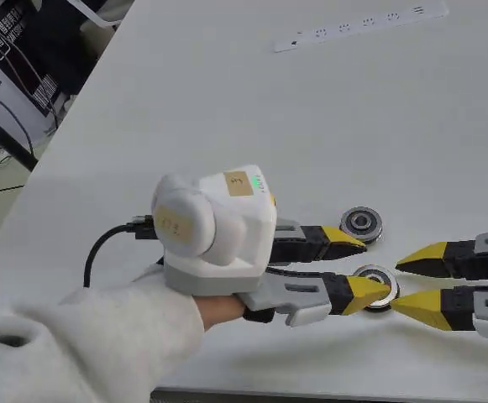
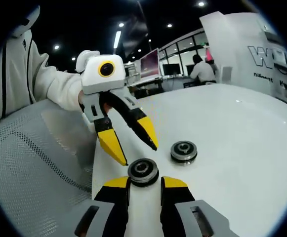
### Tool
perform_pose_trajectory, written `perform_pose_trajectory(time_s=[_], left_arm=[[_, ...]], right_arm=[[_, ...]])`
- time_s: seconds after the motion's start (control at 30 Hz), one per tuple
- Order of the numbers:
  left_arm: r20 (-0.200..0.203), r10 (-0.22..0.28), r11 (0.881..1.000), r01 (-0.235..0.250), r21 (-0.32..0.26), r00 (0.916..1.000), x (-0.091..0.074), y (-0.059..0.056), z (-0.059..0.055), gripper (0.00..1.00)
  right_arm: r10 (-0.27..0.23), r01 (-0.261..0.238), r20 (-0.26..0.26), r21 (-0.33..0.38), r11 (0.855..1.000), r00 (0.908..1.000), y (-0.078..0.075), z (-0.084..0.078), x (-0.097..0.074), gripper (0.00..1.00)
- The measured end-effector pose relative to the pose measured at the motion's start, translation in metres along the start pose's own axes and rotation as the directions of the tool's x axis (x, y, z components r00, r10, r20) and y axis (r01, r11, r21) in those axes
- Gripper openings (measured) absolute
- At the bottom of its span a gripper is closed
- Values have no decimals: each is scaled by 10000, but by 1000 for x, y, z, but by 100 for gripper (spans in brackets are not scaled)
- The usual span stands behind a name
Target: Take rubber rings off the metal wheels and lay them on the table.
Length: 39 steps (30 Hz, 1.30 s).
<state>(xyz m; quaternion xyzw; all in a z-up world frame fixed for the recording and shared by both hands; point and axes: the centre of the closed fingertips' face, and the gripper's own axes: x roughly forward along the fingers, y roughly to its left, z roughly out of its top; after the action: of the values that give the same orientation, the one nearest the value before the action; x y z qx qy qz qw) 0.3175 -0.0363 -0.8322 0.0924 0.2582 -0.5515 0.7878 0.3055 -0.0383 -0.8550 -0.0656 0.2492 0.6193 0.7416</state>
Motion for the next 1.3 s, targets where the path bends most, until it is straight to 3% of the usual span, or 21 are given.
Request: perform_pose_trajectory(time_s=[0.23, 0.3, 0.47, 0.57, 0.87, 1.3], left_arm=[[-351, -123, 9995, 134, 300, 9993, 5, -5, -10, 22], [-593, 111, 9994, -91, 345, 9982, 6, -2, -15, 22], [-507, 53, 9988, -29, 486, 9987, 7, -2, -16, 18], [-469, 32, 9948, 16, 1014, 9989, 9, -3, -17, 14], [-435, 16, 9938, 32, 1108, 9991, 6, -3, -19, 14], [-337, -6, 9916, 50, 1292, 9994, 7, -2, -17, 14]], right_arm=[[76, -83, -273, -247, 9997, 9996, 2, -6, 3, 18], [57, -66, -302, -297, 9995, 9995, 1, -6, 3, 17], [9, -21, -324, -351, 9994, 9995, 0, -8, 4, 16], [22, -34, -333, -357, 9994, 9994, 0, -8, 4, 15], [8, -36, -373, -760, 9971, 9993, 1, -8, 5, 14], [-79, 40, -501, -787, 9969, 9987, -1, -10, 4, 8]])
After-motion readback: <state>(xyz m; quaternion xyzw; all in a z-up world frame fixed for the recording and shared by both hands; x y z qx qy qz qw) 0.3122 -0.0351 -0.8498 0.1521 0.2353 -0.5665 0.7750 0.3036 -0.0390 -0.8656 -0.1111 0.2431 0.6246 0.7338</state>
